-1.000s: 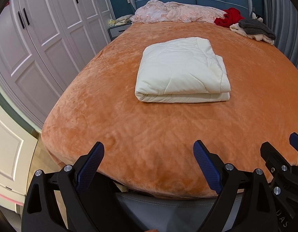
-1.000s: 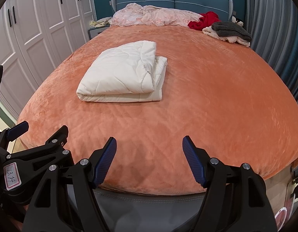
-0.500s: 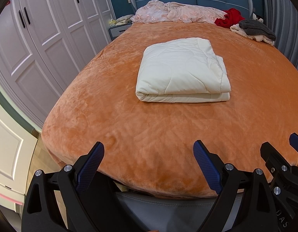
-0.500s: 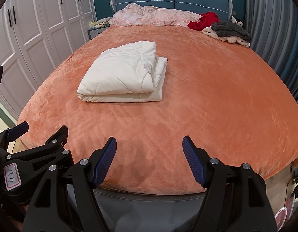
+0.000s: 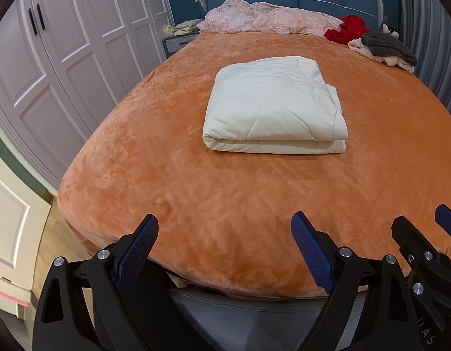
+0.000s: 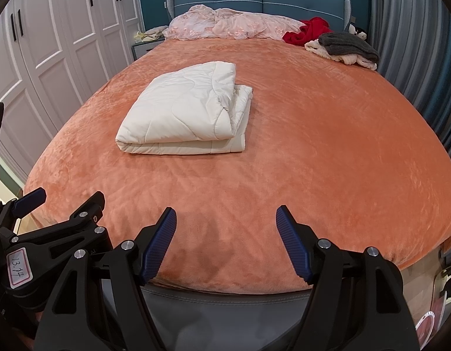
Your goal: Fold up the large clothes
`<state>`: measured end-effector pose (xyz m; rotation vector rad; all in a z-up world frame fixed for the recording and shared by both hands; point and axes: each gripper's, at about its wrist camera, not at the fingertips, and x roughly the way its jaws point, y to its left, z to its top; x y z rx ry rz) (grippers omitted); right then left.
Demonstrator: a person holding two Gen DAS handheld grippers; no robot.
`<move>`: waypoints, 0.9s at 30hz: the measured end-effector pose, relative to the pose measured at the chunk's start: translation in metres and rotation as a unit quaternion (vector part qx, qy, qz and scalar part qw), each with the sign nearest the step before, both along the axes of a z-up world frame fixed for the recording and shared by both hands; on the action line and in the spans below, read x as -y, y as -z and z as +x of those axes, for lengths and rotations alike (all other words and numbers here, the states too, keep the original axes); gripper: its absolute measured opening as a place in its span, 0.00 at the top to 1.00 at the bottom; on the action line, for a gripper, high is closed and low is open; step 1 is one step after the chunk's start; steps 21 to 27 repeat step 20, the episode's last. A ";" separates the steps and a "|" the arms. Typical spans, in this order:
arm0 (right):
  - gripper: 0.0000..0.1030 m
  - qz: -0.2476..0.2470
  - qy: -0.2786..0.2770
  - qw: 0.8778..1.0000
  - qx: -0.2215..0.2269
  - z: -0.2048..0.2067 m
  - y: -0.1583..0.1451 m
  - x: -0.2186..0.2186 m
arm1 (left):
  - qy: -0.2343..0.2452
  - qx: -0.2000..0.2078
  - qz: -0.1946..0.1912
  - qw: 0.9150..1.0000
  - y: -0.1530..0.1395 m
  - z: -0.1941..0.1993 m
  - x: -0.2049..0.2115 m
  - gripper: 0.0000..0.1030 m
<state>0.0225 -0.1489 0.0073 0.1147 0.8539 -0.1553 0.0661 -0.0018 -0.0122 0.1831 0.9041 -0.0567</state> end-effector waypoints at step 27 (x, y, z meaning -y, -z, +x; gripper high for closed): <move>0.34 -0.023 0.015 1.000 0.007 -0.001 -0.001 -0.007 | -0.001 0.011 0.010 1.000 -0.001 -0.002 0.006 0.21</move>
